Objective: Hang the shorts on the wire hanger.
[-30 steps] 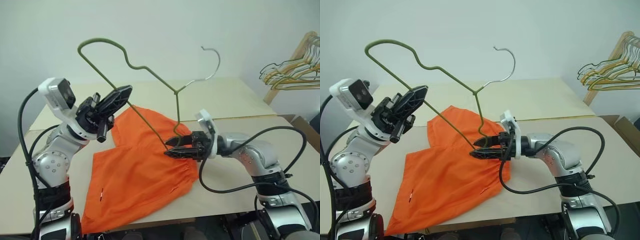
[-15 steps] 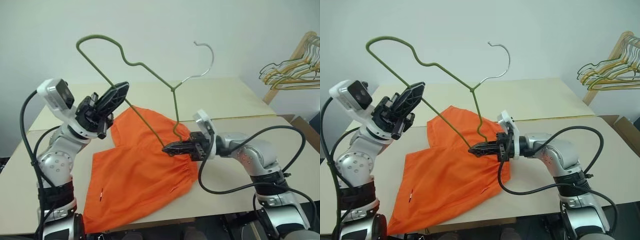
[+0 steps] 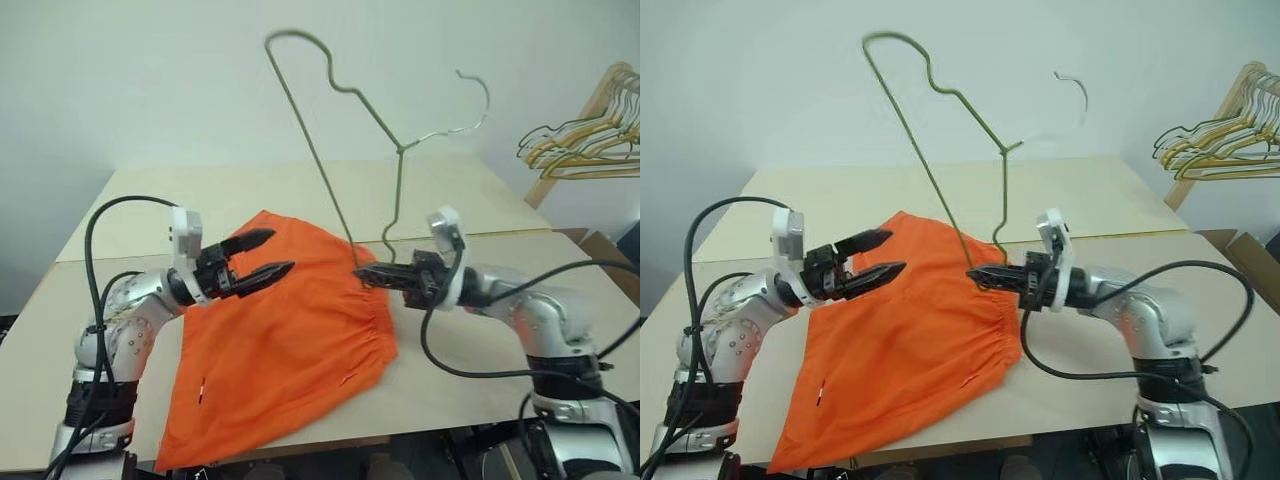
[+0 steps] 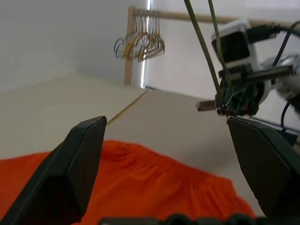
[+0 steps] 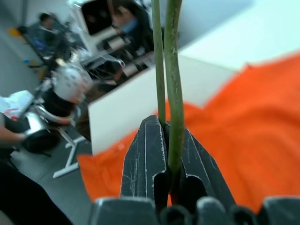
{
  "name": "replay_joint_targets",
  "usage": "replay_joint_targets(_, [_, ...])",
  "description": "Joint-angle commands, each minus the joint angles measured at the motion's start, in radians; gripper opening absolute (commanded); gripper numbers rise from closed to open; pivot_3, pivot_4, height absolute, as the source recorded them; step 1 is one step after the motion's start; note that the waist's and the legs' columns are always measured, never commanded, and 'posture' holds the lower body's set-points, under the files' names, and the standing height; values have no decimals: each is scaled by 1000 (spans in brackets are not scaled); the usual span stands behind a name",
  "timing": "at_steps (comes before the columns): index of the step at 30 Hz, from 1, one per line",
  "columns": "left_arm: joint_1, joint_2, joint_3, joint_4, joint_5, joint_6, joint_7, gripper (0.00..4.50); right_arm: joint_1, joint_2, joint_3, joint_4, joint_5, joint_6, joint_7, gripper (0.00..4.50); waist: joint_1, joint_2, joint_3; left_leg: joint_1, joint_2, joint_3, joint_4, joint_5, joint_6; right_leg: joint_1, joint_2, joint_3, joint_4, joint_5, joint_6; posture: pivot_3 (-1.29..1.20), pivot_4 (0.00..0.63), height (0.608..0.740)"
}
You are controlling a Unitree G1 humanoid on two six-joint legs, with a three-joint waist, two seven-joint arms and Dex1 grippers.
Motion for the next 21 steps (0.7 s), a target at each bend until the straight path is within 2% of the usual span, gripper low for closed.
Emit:
replay_joint_targets(1, [17,37,-9,-67,38,-20,-28,4451,162,-125,-112,-150,-45,-37,-16,0,5,0,0,-1,0,0,0,0,1,-1,0,0,-1,0,0,-3,0,740])
replay_joint_targets(3, [25,59,-21,-103,54,-29,-45,4451,247,-239,-169,-136,6,44,54,0,7,1,1,-2,0,1,0,-5,9,-2,0,0,-1,0,0,-18,0,740])
replay_joint_targets(5, [34,89,-47,-129,82,-29,-69,4451,299,-314,-204,-87,54,130,93,0,7,2,2,-2,0,2,1,-6,10,-1,-1,1,-4,0,0,-32,0,740])
replay_joint_targets(12, [48,111,-88,-167,47,-11,-176,4451,420,-433,-242,83,130,340,164,0,-18,3,4,9,5,14,0,-8,15,18,4,3,-9,-3,0,-86,0,740])
replay_joint_targets(17, [44,75,-84,-162,21,5,-173,4451,395,-488,-141,229,70,407,170,0,-34,4,4,9,4,17,1,-9,15,17,4,5,-11,-2,1,-101,0,740])
replay_joint_targets(21, [49,77,-82,-164,24,2,-173,4451,363,-523,-80,289,58,407,237,0,-44,4,4,9,5,17,1,-9,16,17,4,6,-12,-1,2,-101,0,740])
